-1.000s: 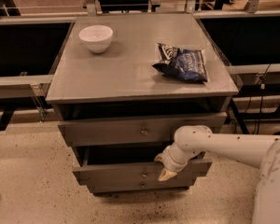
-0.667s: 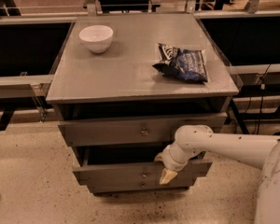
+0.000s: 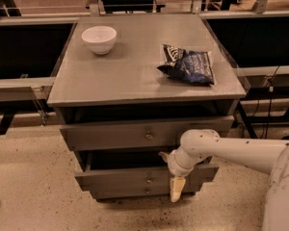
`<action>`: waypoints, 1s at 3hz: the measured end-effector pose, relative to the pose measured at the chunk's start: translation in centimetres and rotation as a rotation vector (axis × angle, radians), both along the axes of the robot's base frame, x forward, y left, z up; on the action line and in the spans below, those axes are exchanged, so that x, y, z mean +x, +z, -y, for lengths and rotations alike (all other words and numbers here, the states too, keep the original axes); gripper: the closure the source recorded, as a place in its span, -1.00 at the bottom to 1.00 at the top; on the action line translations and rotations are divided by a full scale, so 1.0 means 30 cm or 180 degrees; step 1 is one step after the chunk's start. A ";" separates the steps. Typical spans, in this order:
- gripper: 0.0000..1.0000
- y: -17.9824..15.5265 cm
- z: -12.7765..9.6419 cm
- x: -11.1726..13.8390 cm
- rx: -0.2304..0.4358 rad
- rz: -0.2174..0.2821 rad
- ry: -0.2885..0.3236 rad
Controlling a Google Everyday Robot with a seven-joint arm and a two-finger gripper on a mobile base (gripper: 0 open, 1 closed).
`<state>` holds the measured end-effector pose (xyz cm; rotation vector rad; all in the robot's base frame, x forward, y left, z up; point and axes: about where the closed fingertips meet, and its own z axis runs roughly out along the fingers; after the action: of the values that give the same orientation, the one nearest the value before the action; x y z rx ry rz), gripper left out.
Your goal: Open middle drawer
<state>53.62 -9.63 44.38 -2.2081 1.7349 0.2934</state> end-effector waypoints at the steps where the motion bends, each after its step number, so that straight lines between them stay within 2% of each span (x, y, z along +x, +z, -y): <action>1: -1.00 -0.001 0.000 0.000 0.0000 -0.0001 -0.0002; 2: -1.00 -0.082 0.052 -0.002 0.0058 -0.0124 -0.0196; 3: -0.66 -0.149 0.074 -0.010 0.0108 -0.0238 -0.0279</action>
Offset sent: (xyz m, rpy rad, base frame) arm 0.0016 -0.0441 -0.0632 0.0488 0.0991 -0.1715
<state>53.32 -11.85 39.91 -2.1160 1.8459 0.3860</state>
